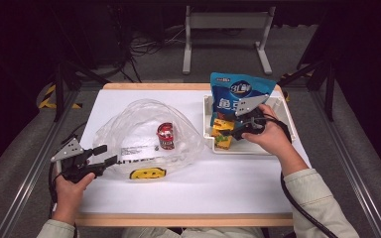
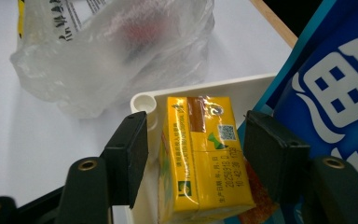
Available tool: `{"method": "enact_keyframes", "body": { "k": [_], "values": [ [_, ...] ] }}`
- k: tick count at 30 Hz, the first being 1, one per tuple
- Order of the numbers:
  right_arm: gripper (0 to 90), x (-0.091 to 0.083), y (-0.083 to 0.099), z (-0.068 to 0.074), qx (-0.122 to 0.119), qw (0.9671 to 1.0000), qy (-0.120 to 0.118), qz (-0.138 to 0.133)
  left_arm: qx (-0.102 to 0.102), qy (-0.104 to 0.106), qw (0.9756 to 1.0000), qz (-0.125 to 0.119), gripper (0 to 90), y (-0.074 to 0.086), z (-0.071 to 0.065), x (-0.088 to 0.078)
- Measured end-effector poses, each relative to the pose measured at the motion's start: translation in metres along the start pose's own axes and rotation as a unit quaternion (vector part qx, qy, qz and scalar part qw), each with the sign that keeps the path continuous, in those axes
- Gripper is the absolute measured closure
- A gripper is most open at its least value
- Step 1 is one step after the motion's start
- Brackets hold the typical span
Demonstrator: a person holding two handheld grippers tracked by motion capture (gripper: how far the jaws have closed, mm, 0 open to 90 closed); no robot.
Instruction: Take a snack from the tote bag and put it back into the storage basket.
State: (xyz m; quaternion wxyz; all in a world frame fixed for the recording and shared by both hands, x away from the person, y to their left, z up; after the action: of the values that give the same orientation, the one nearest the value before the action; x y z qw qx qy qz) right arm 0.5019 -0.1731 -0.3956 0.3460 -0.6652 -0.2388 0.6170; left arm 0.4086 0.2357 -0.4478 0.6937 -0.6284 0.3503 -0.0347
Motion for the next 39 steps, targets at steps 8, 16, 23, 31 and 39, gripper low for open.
{"method": "enact_keyframes", "body": {
  "k": [8,16,23,31,39],
  "values": [
    [43.3,-0.008,-0.007,0.015,-0.016,0.9994,0.019,-0.022,0.002,0.002,1.0000,0.002,37.0,0.000,-0.001,0.000],
    [62.5,-0.006,0.001,0.038,-0.001,0.9995,-0.014,-0.029,0.000,0.001,1.0000,0.005,37.1,0.001,-0.002,0.001],
    [83.2,-0.002,0.015,0.048,0.015,0.9996,-0.020,-0.016,0.003,0.002,1.0000,0.004,37.1,0.001,-0.001,0.001],
    [90.0,0.008,0.029,0.048,0.032,0.9988,-0.032,0.019,0.004,0.005,1.0000,0.003,37.2,0.000,-0.001,0.002],
    [90.0,0.014,0.041,0.040,0.047,0.9982,-0.027,0.026,0.004,0.004,1.0000,0.001,37.2,0.000,-0.001,0.001]
  ]
}}
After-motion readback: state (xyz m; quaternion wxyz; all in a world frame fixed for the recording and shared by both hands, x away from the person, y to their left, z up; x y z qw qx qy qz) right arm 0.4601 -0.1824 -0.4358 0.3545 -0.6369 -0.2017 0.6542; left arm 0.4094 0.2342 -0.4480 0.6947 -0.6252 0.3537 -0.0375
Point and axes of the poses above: each handheld gripper's, and its own axes: x roughly forward along the jaws, y roughly out of its underside, z roughly to its left, the point moved 8 cm from there along x, roughly forward along the jaws, and after that the axes turned 15 degrees about -y, right-handed, at the moved point
